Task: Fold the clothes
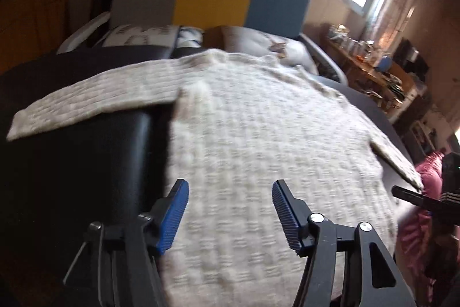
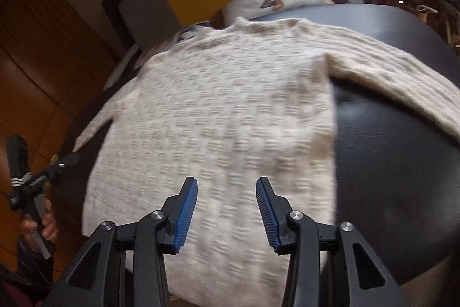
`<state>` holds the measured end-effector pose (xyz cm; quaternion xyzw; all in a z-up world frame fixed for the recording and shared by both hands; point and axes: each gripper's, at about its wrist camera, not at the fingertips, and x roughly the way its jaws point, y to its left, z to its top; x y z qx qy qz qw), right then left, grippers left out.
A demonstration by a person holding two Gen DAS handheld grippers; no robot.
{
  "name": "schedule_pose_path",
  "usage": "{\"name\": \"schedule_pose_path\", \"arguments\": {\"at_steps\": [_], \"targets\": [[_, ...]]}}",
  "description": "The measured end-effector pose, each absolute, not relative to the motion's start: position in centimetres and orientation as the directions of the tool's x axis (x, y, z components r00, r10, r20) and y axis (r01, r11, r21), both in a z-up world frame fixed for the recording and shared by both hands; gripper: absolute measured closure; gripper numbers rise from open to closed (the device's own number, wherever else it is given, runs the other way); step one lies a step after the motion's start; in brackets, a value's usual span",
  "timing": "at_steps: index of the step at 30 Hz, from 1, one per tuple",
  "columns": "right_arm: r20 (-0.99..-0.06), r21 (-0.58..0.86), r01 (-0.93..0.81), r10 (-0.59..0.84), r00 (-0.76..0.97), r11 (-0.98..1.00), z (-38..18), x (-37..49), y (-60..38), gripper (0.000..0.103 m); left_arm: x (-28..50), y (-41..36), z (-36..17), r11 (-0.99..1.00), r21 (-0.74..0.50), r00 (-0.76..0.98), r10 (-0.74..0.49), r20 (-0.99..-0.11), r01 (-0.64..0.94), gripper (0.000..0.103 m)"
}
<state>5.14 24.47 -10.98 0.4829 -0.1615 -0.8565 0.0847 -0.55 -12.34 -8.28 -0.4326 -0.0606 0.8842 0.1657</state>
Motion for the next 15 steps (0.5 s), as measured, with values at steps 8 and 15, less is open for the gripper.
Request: {"name": "schedule_pose_path", "arguments": {"at_steps": [8, 15], "targets": [[-0.864, 0.349, -0.157, -0.252, -0.436, -0.924, -14.7, 5.1, 29.1, 0.059, -1.6, 5.1, -10.9, -0.764, -0.120, -0.377, 0.441, -0.815, -0.634, 0.069], [-0.898, 0.206, -0.011, -0.185, -0.398, -0.978, -14.3, 5.5, 26.4, 0.071, -1.8, 10.2, -14.4, -0.708, 0.012, -0.344, 0.328, -0.880, -0.706, 0.068]]}}
